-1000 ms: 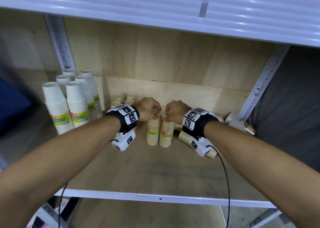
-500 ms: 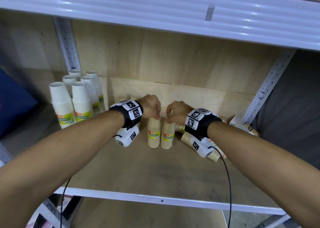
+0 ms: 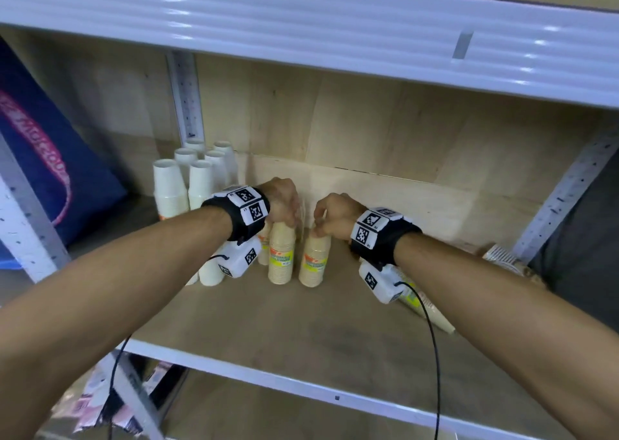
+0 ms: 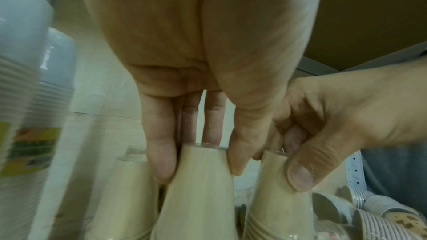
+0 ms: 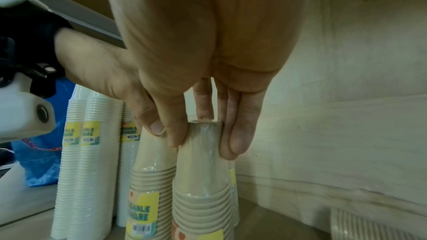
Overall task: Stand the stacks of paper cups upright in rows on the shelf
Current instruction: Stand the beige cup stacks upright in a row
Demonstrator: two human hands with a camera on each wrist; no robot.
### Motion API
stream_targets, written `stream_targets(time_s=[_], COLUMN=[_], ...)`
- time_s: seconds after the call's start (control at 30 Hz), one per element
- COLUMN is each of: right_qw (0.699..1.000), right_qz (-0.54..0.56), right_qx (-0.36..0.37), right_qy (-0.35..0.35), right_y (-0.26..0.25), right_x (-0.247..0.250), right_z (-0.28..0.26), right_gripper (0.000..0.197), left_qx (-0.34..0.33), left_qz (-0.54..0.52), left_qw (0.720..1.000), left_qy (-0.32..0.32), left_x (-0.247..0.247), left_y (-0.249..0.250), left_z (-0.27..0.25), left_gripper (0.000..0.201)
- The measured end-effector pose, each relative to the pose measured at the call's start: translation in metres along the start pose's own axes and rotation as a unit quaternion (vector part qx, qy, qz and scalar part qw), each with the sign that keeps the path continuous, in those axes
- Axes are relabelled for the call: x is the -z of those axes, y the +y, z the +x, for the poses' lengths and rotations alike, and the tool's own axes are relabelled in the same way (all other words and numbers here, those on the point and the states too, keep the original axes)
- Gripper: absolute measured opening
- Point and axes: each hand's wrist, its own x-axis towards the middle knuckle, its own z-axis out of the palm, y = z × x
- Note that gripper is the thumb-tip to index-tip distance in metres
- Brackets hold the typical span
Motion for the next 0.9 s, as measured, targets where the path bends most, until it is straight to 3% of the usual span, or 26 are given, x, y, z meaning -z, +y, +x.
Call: stream_targets(time_s=[0.57,0.9], right_qw=[0.999,0.999], right_qz=[-0.003,-0.005], right_qx=[0.036,0.043], right_qy=[0.021,0.025], right_y=[-0.033,-0.032], right_x=[-0.033,-0.035], right_z=[0.031,0.035], right_gripper=[0.025,0.027], left_qx=[0.033,0.037], left_qz=[0.036,-0.021], left_qw=[0.998,0.996], left_qy=[0.038,0.072], left_x=[-0.007,-0.009], left_y=[-0.033,-0.049], left_z=[-0.026,-0.011], left_gripper=[0.035,0.029])
